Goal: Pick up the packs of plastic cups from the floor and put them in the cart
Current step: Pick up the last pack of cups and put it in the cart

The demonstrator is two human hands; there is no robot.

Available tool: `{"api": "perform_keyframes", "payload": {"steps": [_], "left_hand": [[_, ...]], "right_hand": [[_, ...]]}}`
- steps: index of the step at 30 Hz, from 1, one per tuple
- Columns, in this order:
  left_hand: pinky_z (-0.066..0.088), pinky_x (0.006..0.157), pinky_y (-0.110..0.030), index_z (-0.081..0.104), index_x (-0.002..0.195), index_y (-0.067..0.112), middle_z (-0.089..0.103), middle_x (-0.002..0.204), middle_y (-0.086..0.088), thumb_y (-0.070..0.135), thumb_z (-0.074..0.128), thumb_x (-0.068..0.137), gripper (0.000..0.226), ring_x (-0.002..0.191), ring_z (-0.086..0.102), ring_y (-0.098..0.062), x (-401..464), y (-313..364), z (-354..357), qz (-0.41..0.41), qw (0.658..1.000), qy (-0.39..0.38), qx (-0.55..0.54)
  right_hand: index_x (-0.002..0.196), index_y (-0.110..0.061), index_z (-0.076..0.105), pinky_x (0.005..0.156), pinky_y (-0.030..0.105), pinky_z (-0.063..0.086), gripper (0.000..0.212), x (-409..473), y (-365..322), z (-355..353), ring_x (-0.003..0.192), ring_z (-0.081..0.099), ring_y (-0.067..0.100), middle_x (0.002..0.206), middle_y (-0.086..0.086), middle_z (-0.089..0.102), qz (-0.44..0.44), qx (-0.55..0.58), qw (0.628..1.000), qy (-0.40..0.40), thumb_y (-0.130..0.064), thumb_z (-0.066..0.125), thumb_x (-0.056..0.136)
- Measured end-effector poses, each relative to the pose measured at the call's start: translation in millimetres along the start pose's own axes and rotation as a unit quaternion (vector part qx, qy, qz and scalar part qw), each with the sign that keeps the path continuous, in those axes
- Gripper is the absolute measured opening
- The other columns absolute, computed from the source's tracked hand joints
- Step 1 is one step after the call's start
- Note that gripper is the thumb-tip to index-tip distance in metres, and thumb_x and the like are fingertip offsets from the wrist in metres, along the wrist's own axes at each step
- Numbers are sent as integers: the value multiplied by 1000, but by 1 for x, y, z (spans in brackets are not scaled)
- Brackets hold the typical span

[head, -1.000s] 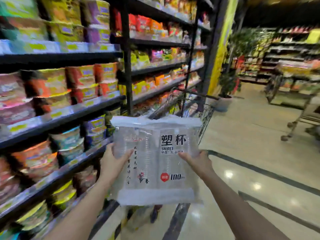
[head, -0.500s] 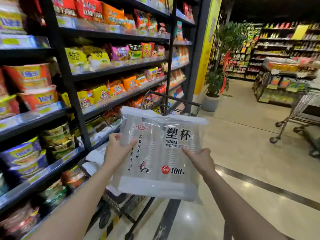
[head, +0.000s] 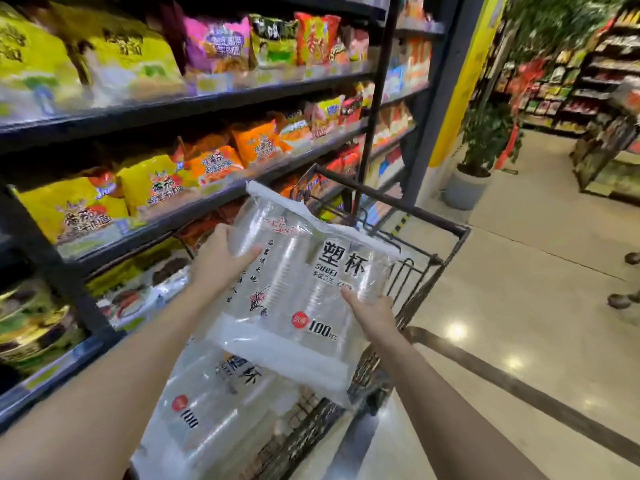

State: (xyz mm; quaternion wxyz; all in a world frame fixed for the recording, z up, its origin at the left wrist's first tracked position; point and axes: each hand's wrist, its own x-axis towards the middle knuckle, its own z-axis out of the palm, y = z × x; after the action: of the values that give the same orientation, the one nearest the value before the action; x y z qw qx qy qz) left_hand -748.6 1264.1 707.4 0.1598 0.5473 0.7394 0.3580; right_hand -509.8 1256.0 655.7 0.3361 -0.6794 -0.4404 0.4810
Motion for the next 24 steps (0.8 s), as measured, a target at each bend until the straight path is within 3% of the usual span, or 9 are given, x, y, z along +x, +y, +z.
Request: {"api": "perform_keyframes", "payload": {"steps": [4, 7, 11, 14, 15, 18, 22, 24], "left_hand": [[40, 87, -38, 48, 116, 3, 57, 118, -18, 49, 64, 80, 61, 112, 53, -33, 65, -12, 49, -1, 998, -36, 58], [33, 96, -36, 47, 126, 0, 50, 126, -23, 37, 64, 84, 58, 121, 45, -33, 107, -28, 87, -16, 994, -64, 90], [34, 97, -39, 47, 121, -4, 49, 129, -25, 38, 60, 86, 56, 121, 46, -33, 158, -56, 132, -38, 981, -120, 145], [37, 97, -42, 48, 122, -2, 49, 128, -24, 42, 58, 86, 58, 122, 47, -36, 187, -74, 158, -53, 972, -161, 165], [37, 98, -42, 46, 125, 0, 50, 128, -23, 42, 57, 86, 59, 122, 47, -36, 194, -78, 166, -52, 968, -175, 173], [40, 103, -42, 38, 137, 7, 48, 136, -20, 47, 57, 85, 69, 126, 47, -35, 212, -91, 184, -54, 953, -233, 186], [37, 107, -41, 32, 142, 10, 42, 143, -17, 43, 55, 87, 68, 131, 43, -32, 220, -105, 200, -52, 943, -265, 195], [35, 110, -40, 29, 144, 11, 38, 147, -15, 44, 53, 88, 69, 134, 40, -31, 222, -107, 206, -48, 941, -270, 197]], "right_hand": [[148, 0, 9, 111, 49, 35, 100, 73, 1, 22, 139, 31, 37, 156, 17, 15, 74, 2, 997, -22, -52, 63, 81], [147, -6, 20, 105, 51, 41, 86, 120, 6, 33, 132, 39, 37, 151, 14, 27, 122, 16, 991, -59, -44, 63, 84], [148, -34, 11, 89, 58, 49, 114, 176, 22, 51, 129, 41, 44, 154, 9, 22, 205, 12, 970, -129, -62, 76, 59], [147, -25, 15, 90, 53, 49, 92, 195, 23, 57, 120, 50, 41, 142, 16, 39, 282, 56, 944, -160, -47, 71, 77], [148, -21, 15, 92, 50, 48, 94, 199, 27, 60, 120, 50, 40, 141, 16, 41, 296, 53, 939, -166, -49, 70, 76], [148, -16, 20, 90, 50, 52, 138, 212, 50, 70, 117, 55, 39, 140, 14, 45, 319, 18, 928, -192, -79, 72, 36], [142, -10, 31, 81, 52, 56, 144, 241, 95, 81, 97, 68, 33, 117, 12, 60, 321, 13, 933, -164, -86, 68, 25], [140, -8, 33, 81, 53, 56, 147, 236, 86, 79, 97, 67, 34, 117, 13, 60, 325, 14, 932, -158, -88, 66, 21]]}}
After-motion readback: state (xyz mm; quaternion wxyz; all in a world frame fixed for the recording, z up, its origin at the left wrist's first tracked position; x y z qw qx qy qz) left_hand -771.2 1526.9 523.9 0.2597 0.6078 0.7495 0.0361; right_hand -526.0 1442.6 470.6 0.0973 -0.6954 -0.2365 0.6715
